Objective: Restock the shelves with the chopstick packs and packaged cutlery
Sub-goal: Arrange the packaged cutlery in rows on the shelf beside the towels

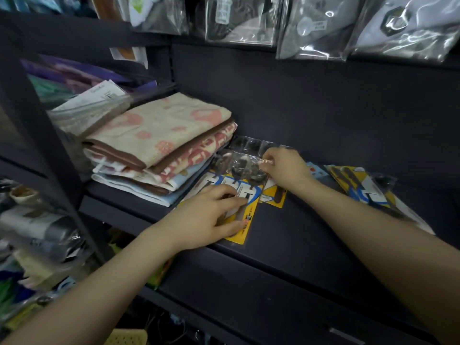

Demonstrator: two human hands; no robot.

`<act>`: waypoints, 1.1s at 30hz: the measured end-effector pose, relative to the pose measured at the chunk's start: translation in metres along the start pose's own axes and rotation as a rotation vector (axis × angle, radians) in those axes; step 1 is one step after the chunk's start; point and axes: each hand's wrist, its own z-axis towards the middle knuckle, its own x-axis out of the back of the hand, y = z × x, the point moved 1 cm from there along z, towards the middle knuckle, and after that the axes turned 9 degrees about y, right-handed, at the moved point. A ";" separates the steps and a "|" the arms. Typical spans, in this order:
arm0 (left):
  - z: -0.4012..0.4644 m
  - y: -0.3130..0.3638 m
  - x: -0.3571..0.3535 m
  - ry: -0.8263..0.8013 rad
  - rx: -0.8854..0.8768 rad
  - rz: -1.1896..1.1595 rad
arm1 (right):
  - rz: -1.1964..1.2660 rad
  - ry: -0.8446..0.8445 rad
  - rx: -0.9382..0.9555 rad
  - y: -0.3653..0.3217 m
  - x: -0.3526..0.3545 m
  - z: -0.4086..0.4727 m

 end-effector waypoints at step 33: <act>0.100 0.129 -0.020 0.187 -0.283 -0.184 | 0.388 0.120 -0.713 0.131 0.131 -0.122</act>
